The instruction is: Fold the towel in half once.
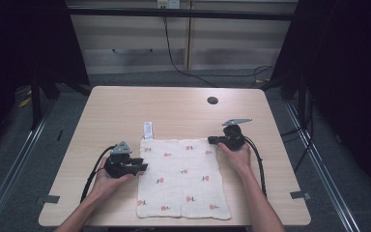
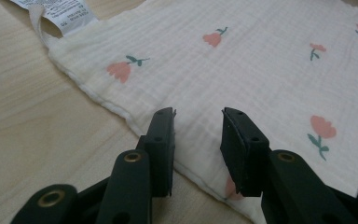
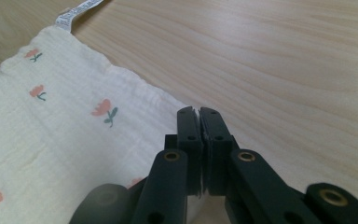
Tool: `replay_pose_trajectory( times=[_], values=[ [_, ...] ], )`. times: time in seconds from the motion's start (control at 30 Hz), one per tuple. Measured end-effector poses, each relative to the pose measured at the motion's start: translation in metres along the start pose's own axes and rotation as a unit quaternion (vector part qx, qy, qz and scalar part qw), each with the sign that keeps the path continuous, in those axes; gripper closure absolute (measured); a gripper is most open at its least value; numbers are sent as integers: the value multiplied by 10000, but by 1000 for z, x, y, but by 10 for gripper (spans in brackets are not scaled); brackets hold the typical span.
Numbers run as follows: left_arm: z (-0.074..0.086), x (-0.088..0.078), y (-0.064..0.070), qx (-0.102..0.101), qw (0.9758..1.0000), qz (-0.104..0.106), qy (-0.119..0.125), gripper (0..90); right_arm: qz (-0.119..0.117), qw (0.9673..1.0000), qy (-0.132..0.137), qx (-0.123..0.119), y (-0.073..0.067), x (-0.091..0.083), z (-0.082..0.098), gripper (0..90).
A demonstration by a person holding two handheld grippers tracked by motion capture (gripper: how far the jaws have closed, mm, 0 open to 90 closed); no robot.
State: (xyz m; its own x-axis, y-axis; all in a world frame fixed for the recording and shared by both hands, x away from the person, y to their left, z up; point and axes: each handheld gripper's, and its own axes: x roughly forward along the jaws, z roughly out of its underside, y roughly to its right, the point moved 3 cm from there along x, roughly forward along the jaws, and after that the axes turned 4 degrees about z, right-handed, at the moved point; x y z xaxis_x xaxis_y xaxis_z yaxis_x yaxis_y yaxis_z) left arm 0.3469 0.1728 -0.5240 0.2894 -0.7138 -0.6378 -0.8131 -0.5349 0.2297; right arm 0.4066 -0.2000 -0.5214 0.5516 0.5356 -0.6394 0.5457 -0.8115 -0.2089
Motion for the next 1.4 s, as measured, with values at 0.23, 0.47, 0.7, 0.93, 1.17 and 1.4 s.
replay_pose_trajectory(
  times=[0.23, 0.47, 0.7, 0.93, 1.17, 1.4],
  values=[
    [-9, -13, -11, -202, 9994, 17, 265, 632, -40, 9999, 98, -20, -2, -4, -4, 875],
    [-25, -33, -21, -289, 9980, -58, 567, 655, -24, 9999, 141, -31, -1, -11, -5, 876],
    [-33, -24, -40, -488, 9970, -228, 564, 666, -60, 9997, 196, -117, -4, -15, -5, 876],
    [-47, -8, -52, -551, 9966, -170, 585, 718, -86, 9996, 200, -182, -7, -20, -5, 876],
    [-51, 19, -66, -685, 9961, -237, 508, 727, -89, 9996, 236, -106, -2, -21, 0, 876],
    [-52, 37, -72, -730, 9958, -409, 370, 684, -132, 9995, 276, -44, -1, -15, 5, 875]
  ],
)
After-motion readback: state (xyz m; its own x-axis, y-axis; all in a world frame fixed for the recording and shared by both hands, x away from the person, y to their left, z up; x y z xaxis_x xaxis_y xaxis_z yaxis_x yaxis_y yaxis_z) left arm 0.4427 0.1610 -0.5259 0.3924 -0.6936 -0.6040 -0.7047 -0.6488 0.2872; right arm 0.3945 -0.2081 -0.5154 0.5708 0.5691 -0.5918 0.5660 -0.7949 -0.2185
